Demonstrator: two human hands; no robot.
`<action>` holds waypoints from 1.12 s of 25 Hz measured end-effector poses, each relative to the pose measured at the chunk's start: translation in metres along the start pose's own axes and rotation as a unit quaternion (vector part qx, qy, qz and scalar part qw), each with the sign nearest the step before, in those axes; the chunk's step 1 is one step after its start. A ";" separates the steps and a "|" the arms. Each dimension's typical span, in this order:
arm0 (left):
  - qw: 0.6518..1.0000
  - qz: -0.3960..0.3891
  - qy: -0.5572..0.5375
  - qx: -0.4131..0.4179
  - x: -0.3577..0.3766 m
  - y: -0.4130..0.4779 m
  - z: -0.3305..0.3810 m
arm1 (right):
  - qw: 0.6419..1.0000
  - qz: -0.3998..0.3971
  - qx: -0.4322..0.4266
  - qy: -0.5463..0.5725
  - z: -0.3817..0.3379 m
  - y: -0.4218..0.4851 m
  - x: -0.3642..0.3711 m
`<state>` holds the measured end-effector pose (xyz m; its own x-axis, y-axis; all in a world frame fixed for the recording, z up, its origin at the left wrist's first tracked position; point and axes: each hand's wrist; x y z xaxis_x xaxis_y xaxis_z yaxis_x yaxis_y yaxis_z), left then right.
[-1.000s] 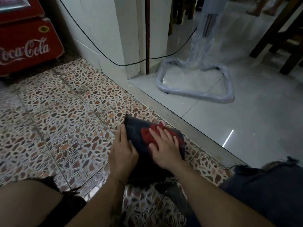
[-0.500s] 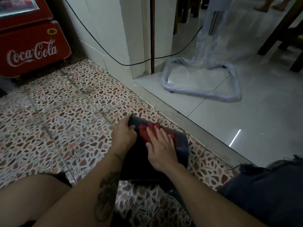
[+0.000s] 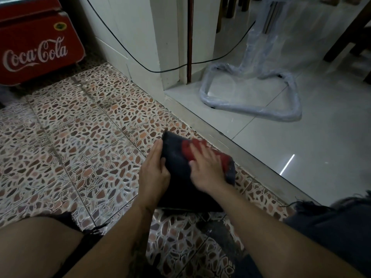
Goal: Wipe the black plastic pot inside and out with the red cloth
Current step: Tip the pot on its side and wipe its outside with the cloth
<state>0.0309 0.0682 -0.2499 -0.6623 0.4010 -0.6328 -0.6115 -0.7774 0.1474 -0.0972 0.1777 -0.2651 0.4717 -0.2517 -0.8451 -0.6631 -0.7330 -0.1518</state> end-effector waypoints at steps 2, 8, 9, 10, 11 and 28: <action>0.999 0.002 -0.018 -0.027 -0.001 0.016 0.003 | 0.996 0.001 -0.086 0.016 -0.013 -0.007 0.009; 0.996 -0.019 -0.018 -0.081 0.000 0.039 0.014 | 0.992 -0.002 0.121 -0.022 0.061 -0.006 -0.024; 0.996 -0.019 -0.013 -0.084 0.001 0.040 0.015 | 0.988 -0.013 0.155 -0.016 0.068 -0.004 -0.032; 0.996 -0.017 -0.007 -0.085 0.003 0.040 0.016 | 0.986 -0.014 0.162 -0.020 0.068 -0.003 -0.036; 0.996 -0.016 0.000 -0.085 0.005 0.041 0.018 | 0.989 -0.006 0.142 -0.029 0.060 -0.002 -0.034; 0.988 -0.003 -0.056 -0.143 0.011 0.050 0.017 | 1.000 -0.011 -0.004 -0.025 0.002 -0.007 0.009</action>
<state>-0.0144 0.0420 -0.2371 -0.7121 0.4450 -0.5430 -0.4791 -0.8734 -0.0874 -0.0894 0.1821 -0.2729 0.4573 -0.2036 -0.8657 -0.6473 -0.7437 -0.1670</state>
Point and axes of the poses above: each hand's wrist, its own y-axis towards the middle knuckle, its own x-axis out of the palm, z = x × y, and after that the axes turned 1 degree about -z, right-handed
